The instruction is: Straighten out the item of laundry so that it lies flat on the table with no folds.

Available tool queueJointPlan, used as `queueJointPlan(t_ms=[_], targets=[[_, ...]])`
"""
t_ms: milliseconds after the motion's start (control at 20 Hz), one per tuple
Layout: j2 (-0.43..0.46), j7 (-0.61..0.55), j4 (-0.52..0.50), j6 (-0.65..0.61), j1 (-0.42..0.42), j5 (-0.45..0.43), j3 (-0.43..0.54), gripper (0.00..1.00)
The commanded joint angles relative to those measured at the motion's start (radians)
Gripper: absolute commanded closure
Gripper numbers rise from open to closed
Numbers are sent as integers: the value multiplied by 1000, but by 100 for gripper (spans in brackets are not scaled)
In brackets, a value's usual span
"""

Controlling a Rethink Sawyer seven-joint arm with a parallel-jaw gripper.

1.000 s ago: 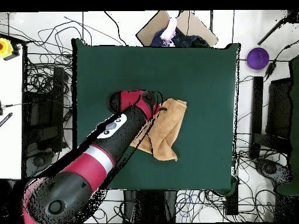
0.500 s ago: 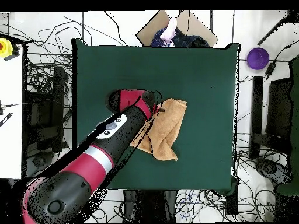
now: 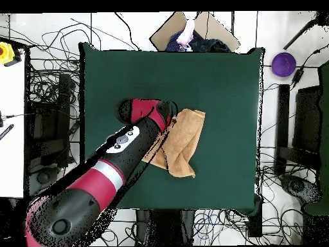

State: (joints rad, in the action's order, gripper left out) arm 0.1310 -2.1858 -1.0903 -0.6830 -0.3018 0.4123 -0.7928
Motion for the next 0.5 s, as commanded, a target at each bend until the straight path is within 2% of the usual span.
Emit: queueJointPlan(t_ms=[50, 500], targets=[[77, -357, -11, -121, -18, 82, 117, 100], [73, -342, -27, -65, -19, 82, 129, 100]])
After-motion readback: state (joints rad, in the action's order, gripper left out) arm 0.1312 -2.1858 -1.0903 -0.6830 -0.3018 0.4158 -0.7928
